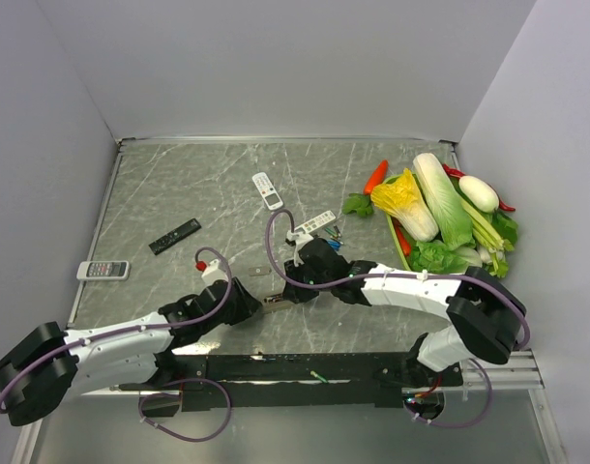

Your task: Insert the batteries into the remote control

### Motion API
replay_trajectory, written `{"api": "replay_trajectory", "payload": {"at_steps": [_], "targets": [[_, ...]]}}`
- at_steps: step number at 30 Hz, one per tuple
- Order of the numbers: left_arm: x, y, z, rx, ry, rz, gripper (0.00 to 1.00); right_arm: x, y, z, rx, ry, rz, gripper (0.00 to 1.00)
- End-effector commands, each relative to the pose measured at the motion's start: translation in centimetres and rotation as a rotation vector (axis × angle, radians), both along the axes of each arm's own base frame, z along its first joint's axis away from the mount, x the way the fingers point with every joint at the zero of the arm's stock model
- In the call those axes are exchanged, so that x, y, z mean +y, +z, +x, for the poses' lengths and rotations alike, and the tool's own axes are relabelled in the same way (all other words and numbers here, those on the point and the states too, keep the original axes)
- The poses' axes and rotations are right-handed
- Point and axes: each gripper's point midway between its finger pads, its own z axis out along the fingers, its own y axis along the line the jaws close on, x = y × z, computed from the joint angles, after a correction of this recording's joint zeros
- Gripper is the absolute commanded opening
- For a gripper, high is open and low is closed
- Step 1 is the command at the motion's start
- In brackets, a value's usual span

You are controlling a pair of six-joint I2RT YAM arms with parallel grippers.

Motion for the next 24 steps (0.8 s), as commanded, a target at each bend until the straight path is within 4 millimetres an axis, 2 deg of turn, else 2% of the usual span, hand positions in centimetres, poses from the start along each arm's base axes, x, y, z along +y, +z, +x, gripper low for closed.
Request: {"api": "replay_trajectory", "payload": {"at_steps": [1,15,24], "targets": [[-1.1,1.5,0.8,-0.038,-0.015,-0.038,0.37,0.1,-0.6,0.9,-0.003,-0.04,0.004,0.27],[-1.4,1.5,0.6,-0.036,-0.03,-0.046,0.33,-0.4,-2.6,0.8,0.03,-0.046,-0.053,0.21],[-1.6,1.5,0.6,-0.035,-0.04,-0.052,0.33,0.2,-2.9,0.7,0.04,-0.012,-0.055,0.16]]}}
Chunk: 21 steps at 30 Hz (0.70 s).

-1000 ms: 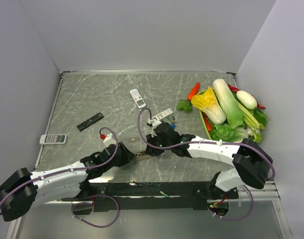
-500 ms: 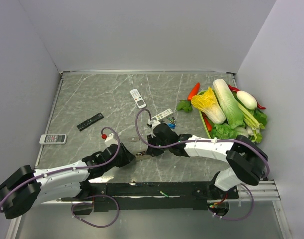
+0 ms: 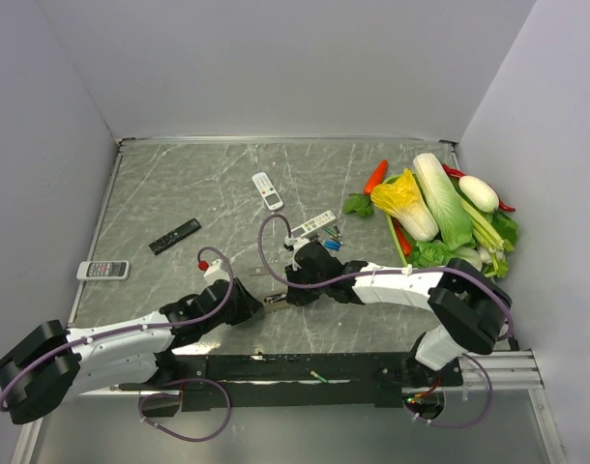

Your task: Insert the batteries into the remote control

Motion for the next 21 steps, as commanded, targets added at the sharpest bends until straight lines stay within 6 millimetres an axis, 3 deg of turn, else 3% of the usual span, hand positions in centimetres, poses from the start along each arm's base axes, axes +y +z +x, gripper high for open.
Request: {"api": "replay_trajectory", "payload": {"at_steps": [1,9,17,21], "targets": [[-1.2,1.5,0.7,-0.037,-0.014,-0.045,0.33,0.9,0.5,0.6,-0.01,0.013,0.033,0.16],[-1.2,1.7,0.8,-0.037,-0.013,-0.049,0.33,0.7,1.2,0.5,-0.018,0.016,0.029,0.17],[-1.1,1.7,0.7,-0.04,-0.011,-0.052,0.33,1.0,4.8,1.8,-0.105,-0.005,0.077,0.28],[-1.2,1.7,0.8,-0.041,-0.014,-0.05,0.33,1.5,4.7,2.3,-0.101,-0.012,0.076,0.28]]}}
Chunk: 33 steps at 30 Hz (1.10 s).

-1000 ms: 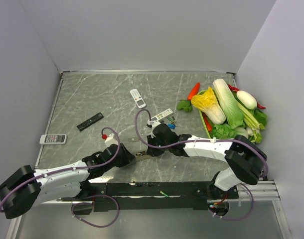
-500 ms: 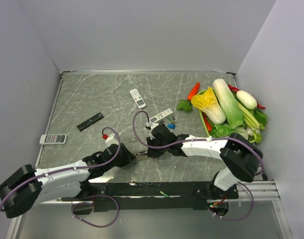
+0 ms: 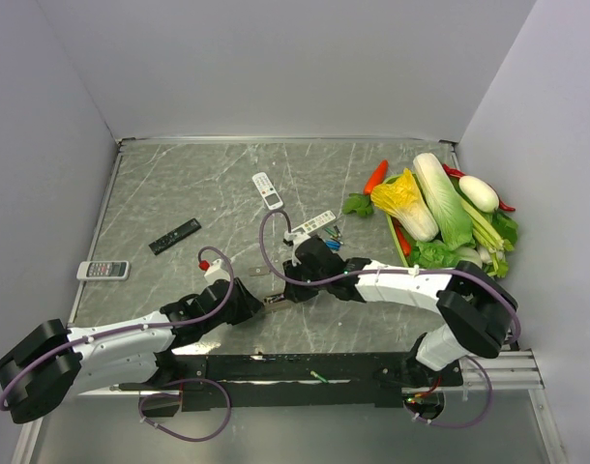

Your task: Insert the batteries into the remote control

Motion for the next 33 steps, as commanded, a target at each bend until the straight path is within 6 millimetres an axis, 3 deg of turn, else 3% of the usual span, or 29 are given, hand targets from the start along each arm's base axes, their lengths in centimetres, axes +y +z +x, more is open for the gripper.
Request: {"api": "replay_trajectory", "payload": {"at_steps": [1,8,24,33], "targets": [[-1.0,1.7,0.8,-0.041,-0.008,-0.043,0.33,1.4,3.0,2.0,-0.067,-0.025,0.06,0.28],[-1.0,1.6,0.7,-0.041,-0.008,-0.043,0.33,1.8,2.1,2.5,-0.05,-0.032,0.042,0.27],[-1.2,1.7,0.8,-0.041,-0.013,-0.053,0.33,1.8,-0.4,1.0,0.044,0.007,0.014,0.19],[-1.3,1.7,0.8,-0.04,-0.015,-0.055,0.33,1.7,-0.7,0.8,0.052,0.007,0.012,0.17]]}}
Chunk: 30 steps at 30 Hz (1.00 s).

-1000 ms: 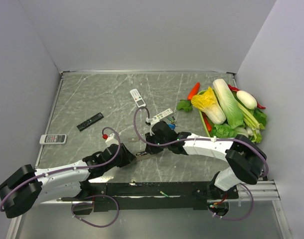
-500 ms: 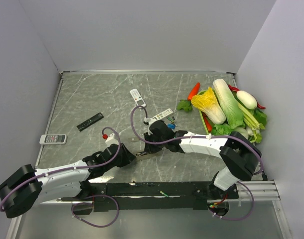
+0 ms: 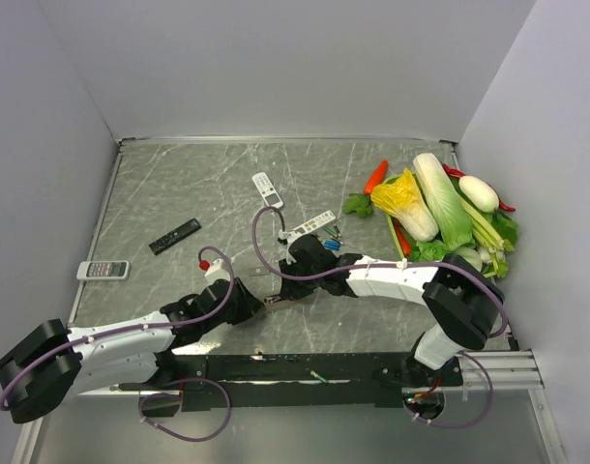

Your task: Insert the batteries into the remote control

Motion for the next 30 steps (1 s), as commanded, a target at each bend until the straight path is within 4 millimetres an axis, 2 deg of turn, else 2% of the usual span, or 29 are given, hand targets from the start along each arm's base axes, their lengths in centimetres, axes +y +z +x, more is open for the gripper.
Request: {"api": "replay_trajectory", "payload": {"at_steps": [1,9,13,30], "targets": [[-1.2,1.6,0.7,-0.037,-0.014,-0.048,0.33,0.4,0.0,0.2,0.006,-0.001,0.018,0.17],[-1.0,1.6,0.7,-0.037,-0.007,-0.049,0.33,0.1,3.0,1.4,-0.081,-0.023,0.029,0.18],[-1.0,1.6,0.7,-0.038,-0.007,-0.051,0.33,-0.3,3.1,1.9,-0.101,-0.043,0.005,0.2],[-1.0,1.6,0.7,-0.039,-0.006,-0.048,0.33,1.2,1.7,0.9,-0.024,0.026,0.02,0.22]]}}
